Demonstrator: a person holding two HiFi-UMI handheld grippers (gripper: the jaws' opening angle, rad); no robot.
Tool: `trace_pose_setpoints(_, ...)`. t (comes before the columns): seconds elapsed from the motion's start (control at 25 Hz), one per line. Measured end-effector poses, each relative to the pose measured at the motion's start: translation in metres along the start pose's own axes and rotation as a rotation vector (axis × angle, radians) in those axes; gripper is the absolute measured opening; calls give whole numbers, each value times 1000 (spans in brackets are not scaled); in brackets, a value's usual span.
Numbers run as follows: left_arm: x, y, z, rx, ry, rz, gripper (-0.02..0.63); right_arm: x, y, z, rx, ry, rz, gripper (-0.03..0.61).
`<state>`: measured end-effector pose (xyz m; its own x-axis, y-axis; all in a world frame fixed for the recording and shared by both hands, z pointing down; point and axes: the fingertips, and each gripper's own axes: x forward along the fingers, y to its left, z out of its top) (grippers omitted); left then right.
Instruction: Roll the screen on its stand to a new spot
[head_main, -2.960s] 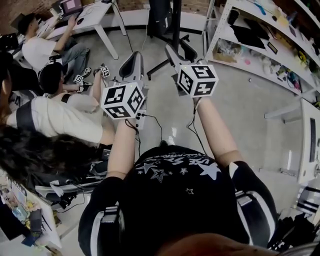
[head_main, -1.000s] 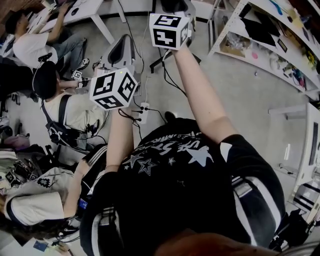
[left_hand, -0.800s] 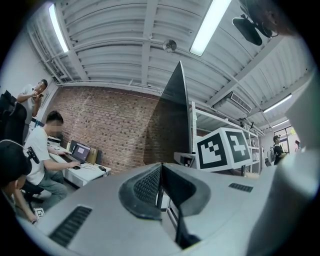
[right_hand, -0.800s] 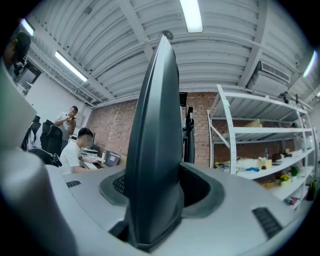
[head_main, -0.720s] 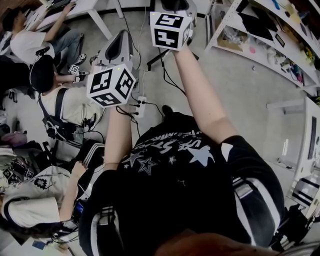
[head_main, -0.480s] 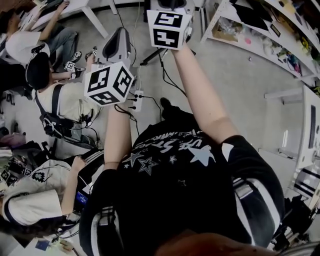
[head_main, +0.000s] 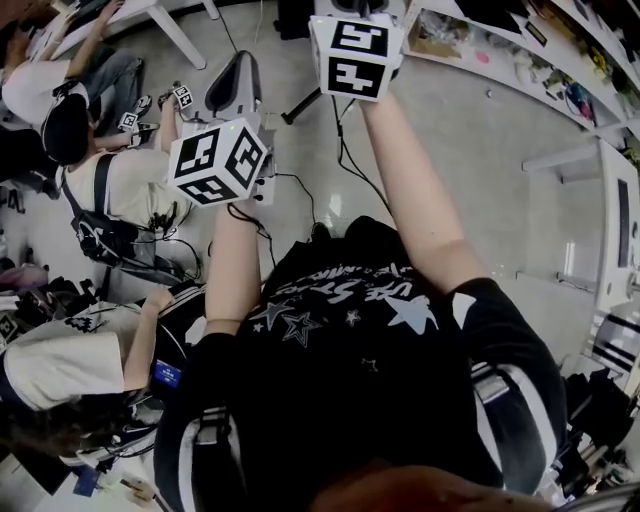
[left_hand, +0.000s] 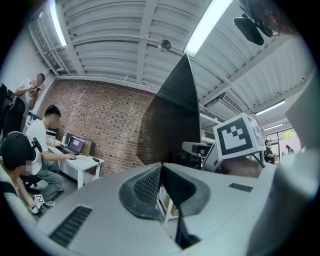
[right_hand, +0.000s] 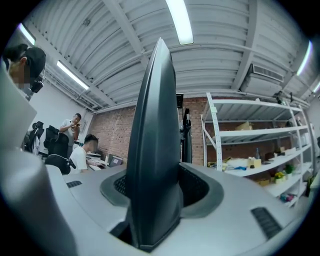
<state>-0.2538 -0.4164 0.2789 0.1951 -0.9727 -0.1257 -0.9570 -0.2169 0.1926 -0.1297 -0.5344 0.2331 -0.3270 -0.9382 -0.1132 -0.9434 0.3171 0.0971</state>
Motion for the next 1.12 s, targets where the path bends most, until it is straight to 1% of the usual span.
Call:
trace_pose_setpoints(0.4,-51,-75,3,33,-1,16,14,-80,-40,4,-7,9,11,229)
trace_pose_setpoints(0.68,-98,-123,-9,43,26,13,14,-135,-59,9,-2,6,11,229)
trace_pose_setpoints(0.88,-113,-156,-13,49,38,-3,14,-171,-77,7,7,-1,9,229)
trace_pose_setpoints(1.04,-125,-180,-5,77,34,-11,14,-205,-87,12,15,-12,6,229)
trace_pose_setpoints(1.12,-128,-192,0,91,29,-14,14,-221,-99,16,29,-25,0,227)
